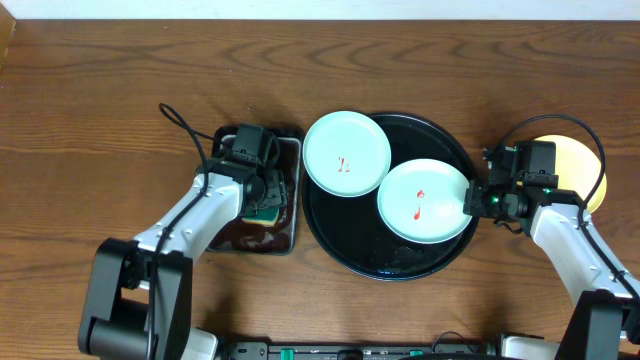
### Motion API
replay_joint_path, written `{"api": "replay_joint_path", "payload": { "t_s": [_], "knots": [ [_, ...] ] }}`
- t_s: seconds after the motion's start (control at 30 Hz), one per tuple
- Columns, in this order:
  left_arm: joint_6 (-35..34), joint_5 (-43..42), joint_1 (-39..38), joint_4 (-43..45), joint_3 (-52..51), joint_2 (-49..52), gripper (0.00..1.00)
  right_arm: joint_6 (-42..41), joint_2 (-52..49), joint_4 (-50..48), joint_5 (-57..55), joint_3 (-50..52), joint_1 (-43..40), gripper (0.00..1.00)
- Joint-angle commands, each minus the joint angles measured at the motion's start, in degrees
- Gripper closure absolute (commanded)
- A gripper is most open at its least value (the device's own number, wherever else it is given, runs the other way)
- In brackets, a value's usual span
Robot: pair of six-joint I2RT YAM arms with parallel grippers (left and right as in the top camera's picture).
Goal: Clean dirty plates on tray and stack at the side
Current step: 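Rinse the sponge in the basin and lift it with the left gripper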
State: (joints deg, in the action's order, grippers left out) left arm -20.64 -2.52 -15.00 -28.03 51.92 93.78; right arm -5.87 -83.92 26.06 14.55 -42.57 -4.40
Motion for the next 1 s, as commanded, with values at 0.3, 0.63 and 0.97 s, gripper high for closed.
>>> {"api": "replay_joint_path", "payload": {
  "t_s": [0.3, 0.63, 0.97],
  "knots": [
    [-0.7, 4.0, 0.1, 2.3, -0.2, 0.5, 0.56, -0.7, 0.0, -0.1, 0.5, 0.3, 0.3, 0.99],
    [-1.0, -1.3, 0.1, 2.4, -0.4, 6.5, 0.57, -0.8, 0.0, 0.0, 0.5, 0.3, 0.3, 0.99],
    [-0.5, -2.4, 0.1, 2.4, -0.3, 7.4, 0.93, -0.7, 0.0, 0.1, 0.5, 0.3, 0.3, 0.99]
  ]
}}
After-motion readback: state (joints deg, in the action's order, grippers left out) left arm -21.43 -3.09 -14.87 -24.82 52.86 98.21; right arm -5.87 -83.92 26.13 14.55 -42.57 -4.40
